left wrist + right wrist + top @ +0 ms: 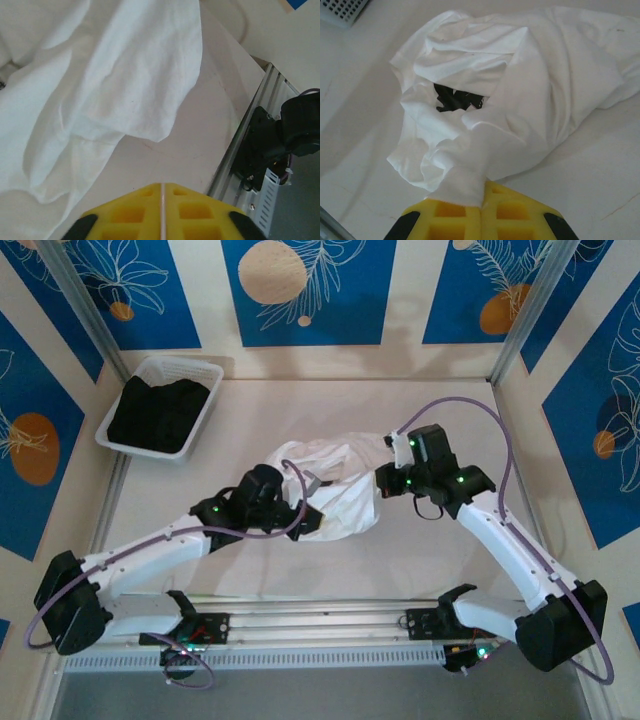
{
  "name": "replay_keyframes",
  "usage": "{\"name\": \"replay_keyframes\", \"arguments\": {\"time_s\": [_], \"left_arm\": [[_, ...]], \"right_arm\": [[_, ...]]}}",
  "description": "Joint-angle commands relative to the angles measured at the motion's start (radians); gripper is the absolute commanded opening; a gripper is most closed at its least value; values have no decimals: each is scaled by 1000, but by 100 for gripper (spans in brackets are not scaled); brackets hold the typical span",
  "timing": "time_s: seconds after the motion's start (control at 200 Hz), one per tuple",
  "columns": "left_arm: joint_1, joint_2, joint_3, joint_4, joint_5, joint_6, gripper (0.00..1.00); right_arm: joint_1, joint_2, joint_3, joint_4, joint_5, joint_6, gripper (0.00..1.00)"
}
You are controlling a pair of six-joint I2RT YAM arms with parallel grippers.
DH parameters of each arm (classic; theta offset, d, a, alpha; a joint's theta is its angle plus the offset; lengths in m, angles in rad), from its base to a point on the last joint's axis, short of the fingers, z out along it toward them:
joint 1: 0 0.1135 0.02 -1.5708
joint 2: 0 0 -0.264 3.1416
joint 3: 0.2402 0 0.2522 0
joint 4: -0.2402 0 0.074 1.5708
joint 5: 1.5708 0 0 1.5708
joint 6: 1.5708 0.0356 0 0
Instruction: Fold the inside-out t-shirt
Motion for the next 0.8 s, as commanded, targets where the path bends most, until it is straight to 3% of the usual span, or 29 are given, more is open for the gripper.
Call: {"name": "replay_keyframes", "arguments": {"time_s": [0.0, 0.085, 0.165, 0.325, 0.465, 0.525, 0.645, 0.69, 0.715, 0.795], "left_arm": [[-60, 59, 25, 129, -18, 36, 33], [-125, 106, 52, 153, -89, 89, 49], [-166, 145, 62, 174, -184, 146, 56], [-226, 240, 73, 229, -326, 262, 63], [-267, 332, 94, 293, -467, 362, 62], [-268, 367, 98, 335, -521, 375, 55], [-264, 383, 89, 395, -579, 388, 15], [-257, 351, 68, 405, -569, 380, 4], [-250, 323, 49, 407, -551, 370, 0], [-187, 213, -18, 413, -414, 284, 0]], "right_arm": [[-36, -32, -12, -3, -158, 58, 0], [-43, -31, -14, 20, -212, 83, 0], [-48, -24, -13, 36, -247, 102, 0], [-61, -15, -6, 40, -260, 109, 0], [-67, -4, -8, 51, -277, 117, 0], [-68, 1, -9, 54, -279, 118, 0], [-76, 6, -4, 47, -272, 114, 0], [-79, 4, 1, 37, -254, 110, 0], [-80, 4, 4, 30, -241, 106, 0], [-77, 4, 15, 25, -216, 98, 0]]}}
